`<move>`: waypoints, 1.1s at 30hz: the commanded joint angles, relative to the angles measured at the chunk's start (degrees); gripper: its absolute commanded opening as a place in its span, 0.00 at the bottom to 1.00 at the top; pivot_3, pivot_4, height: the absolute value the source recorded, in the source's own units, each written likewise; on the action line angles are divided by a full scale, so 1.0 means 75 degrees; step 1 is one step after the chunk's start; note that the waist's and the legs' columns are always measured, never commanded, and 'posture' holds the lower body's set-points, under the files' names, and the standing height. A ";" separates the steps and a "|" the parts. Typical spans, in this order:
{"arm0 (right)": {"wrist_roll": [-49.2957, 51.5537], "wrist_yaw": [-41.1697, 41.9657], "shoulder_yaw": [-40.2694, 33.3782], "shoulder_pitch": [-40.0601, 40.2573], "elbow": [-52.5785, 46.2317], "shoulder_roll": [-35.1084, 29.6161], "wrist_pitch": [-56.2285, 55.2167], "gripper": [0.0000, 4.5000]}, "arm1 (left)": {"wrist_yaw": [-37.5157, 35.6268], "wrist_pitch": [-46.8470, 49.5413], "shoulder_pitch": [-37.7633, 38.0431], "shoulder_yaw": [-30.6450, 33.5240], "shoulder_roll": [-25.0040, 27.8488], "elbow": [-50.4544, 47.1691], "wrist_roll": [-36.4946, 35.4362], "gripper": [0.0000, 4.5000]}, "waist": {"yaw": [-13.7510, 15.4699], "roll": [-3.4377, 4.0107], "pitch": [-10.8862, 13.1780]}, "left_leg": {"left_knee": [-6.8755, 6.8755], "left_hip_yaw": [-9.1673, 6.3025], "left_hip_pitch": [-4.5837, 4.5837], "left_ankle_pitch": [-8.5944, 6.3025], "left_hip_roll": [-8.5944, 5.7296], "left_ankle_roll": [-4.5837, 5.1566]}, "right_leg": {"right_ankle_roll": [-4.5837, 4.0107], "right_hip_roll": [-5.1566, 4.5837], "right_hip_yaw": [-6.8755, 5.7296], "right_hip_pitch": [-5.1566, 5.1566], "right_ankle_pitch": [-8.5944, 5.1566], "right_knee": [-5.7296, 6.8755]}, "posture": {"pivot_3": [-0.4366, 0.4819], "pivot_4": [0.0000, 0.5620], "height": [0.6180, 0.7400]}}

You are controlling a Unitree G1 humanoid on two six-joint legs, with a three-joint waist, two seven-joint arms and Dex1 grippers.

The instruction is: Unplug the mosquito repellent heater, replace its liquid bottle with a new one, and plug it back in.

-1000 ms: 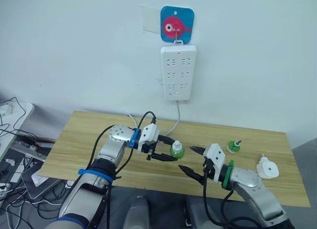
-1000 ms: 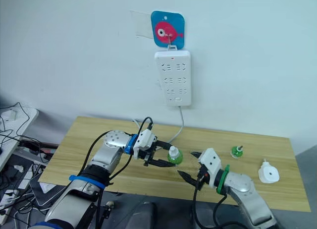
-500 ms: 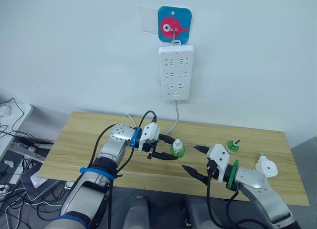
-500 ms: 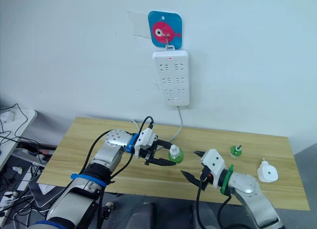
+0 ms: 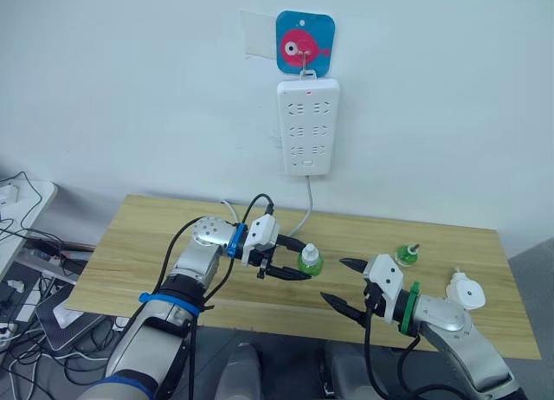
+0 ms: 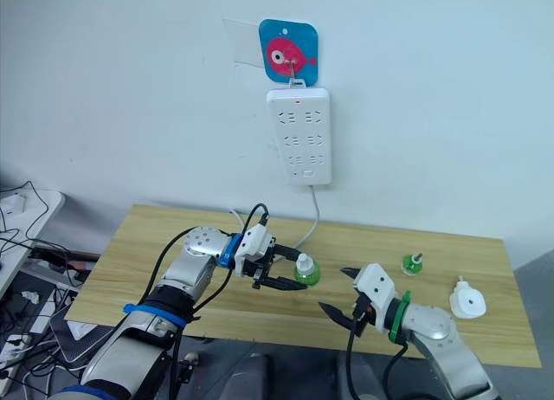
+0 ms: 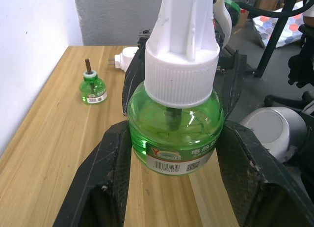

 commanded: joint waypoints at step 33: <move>0.0571 0.0297 -0.0290 -0.0002 -0.0723 -0.0353 0.0212 0.99 | 0.0013 -0.0105 0.0080 0.0112 -0.0043 -0.0273 -0.0023 0.48 | 0.0000 0.0000 0.0000 | 0.0000 0.0000 0.0000 0.0000 0.0000 0.0000 | 0.0000 0.0000 0.0000 0.0000 0.0000 0.0000 | 0.47 0.33 1.00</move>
